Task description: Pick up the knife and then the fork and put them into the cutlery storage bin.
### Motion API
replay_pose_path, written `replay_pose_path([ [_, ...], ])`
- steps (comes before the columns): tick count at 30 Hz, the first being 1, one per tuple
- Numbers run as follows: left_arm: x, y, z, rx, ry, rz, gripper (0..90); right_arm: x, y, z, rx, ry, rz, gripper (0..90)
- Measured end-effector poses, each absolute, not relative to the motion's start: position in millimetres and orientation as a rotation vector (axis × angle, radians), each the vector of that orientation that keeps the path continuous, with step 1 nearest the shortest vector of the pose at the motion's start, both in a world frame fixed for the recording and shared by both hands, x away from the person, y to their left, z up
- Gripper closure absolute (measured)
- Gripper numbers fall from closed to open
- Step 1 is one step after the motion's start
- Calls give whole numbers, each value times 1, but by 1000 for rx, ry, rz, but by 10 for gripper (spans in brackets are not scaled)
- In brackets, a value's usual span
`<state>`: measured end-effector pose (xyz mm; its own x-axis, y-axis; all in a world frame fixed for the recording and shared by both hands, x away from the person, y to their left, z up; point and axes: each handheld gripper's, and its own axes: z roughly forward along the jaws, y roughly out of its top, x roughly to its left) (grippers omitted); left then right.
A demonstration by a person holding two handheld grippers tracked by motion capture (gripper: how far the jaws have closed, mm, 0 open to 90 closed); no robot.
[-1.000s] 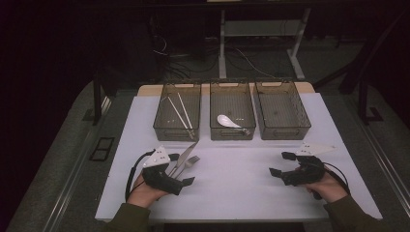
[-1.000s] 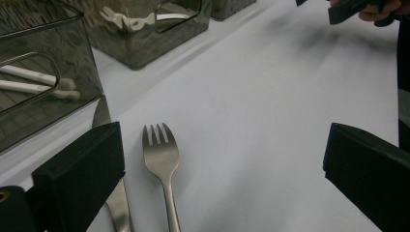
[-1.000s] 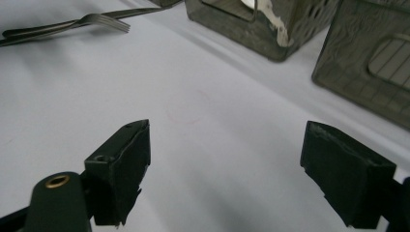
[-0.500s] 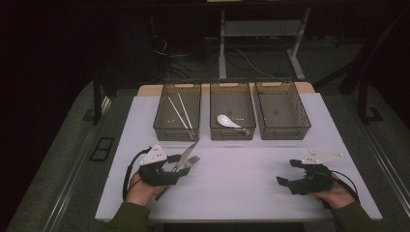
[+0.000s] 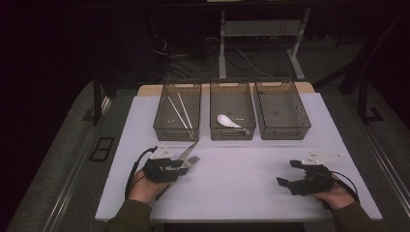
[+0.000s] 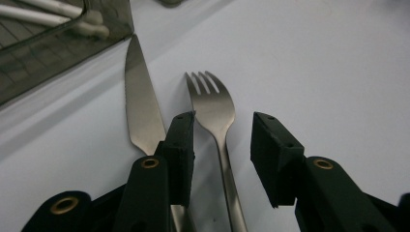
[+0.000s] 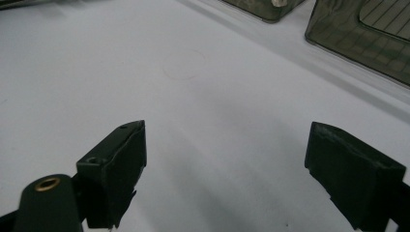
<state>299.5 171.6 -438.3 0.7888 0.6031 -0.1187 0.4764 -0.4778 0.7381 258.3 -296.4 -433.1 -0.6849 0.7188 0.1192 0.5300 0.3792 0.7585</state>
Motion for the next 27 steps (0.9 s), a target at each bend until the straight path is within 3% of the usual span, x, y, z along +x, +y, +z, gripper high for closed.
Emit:
replay_pose_path([
  [13,303,168,-444,2247,799,162,676,259,-296,-433,1110,2411,1189,147],
  [27,305,162,-444,2261,805,139,828,259,-296,-433,1109,2414,1190,147],
])
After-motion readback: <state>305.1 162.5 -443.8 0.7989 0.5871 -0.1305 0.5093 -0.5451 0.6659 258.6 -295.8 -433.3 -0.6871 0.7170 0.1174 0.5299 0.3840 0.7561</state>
